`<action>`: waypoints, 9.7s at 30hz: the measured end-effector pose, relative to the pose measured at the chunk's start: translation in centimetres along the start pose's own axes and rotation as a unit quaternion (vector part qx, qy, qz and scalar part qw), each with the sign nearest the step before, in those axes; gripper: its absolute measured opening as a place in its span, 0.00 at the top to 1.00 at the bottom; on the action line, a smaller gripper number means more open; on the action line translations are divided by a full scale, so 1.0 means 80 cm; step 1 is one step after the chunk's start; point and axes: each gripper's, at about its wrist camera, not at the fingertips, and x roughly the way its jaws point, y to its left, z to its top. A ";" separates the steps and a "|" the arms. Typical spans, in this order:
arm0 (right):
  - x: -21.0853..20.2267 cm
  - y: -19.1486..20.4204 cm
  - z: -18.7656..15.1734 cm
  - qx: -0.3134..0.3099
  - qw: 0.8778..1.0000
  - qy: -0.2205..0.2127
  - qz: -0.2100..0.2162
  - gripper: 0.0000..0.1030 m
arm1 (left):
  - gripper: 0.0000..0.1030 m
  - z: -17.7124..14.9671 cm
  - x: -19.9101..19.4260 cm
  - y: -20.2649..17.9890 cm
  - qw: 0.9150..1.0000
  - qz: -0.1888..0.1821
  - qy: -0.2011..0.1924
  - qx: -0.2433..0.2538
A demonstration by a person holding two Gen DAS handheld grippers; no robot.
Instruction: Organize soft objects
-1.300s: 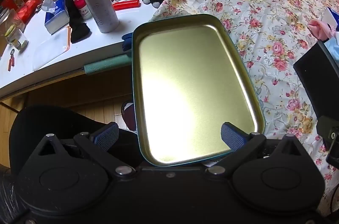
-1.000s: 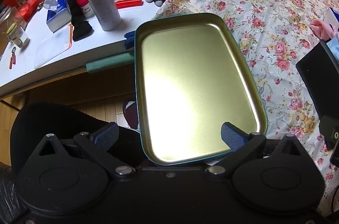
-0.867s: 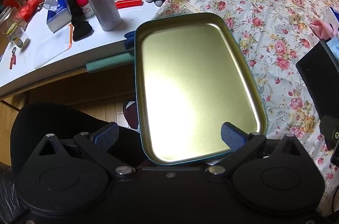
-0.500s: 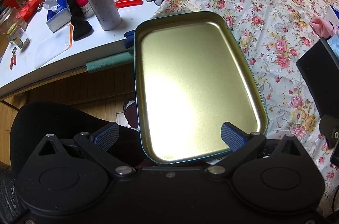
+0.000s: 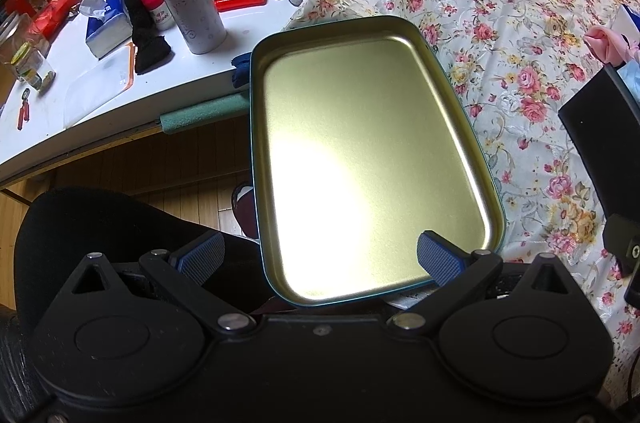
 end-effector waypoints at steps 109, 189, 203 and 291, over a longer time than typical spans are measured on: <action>-0.016 -0.132 0.000 0.111 0.993 -0.030 -0.040 0.10 | 0.03 -0.007 -0.029 -0.080 0.996 -0.050 0.002 0.069; 0.110 -0.445 0.074 0.347 0.928 -0.012 -0.133 0.30 | 0.59 0.193 0.000 -0.311 0.959 -0.172 0.082 0.210; -0.021 -0.361 0.077 0.291 0.947 -0.087 -0.102 0.30 | 0.59 0.163 -0.058 -0.170 0.974 -0.132 0.010 0.185; 0.057 0.103 0.021 -0.047 0.990 0.123 0.059 0.07 | 0.18 0.115 0.147 0.036 0.994 -0.060 0.096 0.013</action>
